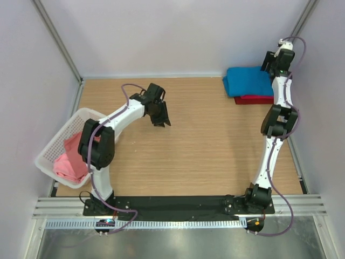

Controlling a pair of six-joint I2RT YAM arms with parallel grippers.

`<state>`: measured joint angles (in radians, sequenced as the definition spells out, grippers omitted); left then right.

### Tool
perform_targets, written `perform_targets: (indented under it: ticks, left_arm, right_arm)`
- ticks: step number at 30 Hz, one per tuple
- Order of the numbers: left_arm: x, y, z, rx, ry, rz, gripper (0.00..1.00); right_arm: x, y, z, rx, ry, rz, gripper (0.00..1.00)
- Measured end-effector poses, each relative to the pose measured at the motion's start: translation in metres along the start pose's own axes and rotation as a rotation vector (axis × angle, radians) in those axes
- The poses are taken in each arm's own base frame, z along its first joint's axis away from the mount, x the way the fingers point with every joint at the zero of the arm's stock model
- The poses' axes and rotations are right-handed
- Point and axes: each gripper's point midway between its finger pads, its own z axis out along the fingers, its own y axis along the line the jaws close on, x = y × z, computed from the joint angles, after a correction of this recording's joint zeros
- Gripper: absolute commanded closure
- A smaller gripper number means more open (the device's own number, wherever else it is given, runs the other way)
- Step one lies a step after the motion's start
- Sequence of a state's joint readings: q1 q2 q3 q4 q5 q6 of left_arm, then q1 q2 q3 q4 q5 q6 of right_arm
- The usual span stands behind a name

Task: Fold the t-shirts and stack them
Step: Neatly place the folded tshirt to the corner

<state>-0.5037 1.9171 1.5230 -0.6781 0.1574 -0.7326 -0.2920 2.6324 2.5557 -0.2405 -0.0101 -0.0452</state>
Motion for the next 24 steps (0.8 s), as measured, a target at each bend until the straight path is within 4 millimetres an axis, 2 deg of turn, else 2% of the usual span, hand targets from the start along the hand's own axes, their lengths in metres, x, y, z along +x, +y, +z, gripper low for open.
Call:
perform_targets:
  ticks: [2,3,6,10,13,15,18,21,24]
  left_arm:
    - [-0.001,-0.002,-0.004,0.005,-0.006,0.005,0.65]
    - [-0.001,-0.002,-0.006,0.007,-0.008,0.009,0.65]
    - [-0.003,-0.004,-0.013,0.015,-0.019,0.017,0.65]
    - [-0.003,-0.005,-0.027,0.031,-0.042,0.026,0.64]
    - [0.001,-0.002,-0.037,0.037,-0.053,0.034,0.64]
    - [0.002,0.0,-0.042,0.039,-0.058,0.038,0.64]
    - [0.005,0.004,-0.046,0.039,-0.061,0.035,0.64]
    - [0.011,0.008,-0.045,0.035,-0.055,0.032,0.64]
    - [0.017,0.014,-0.042,0.028,-0.045,0.025,0.64]
  right_arm:
    - [0.007,0.013,-0.012,-0.015,0.052,0.029,0.37]
    - [0.007,0.022,-0.022,-0.025,0.077,0.052,0.52]
    - [0.001,0.055,-0.041,-0.075,0.104,0.074,0.76]
    - [-0.004,0.112,-0.074,-0.163,0.139,0.105,0.82]
    - [0.009,0.147,-0.093,-0.22,0.187,0.113,0.83]
    - [0.026,0.167,-0.101,-0.252,0.228,0.112,0.85]
    - [0.065,0.177,-0.106,-0.268,0.312,0.11,0.87]
    - [0.106,0.172,-0.11,-0.258,0.406,0.109,0.87]
    - [0.134,0.166,-0.113,-0.245,0.467,0.108,0.88]
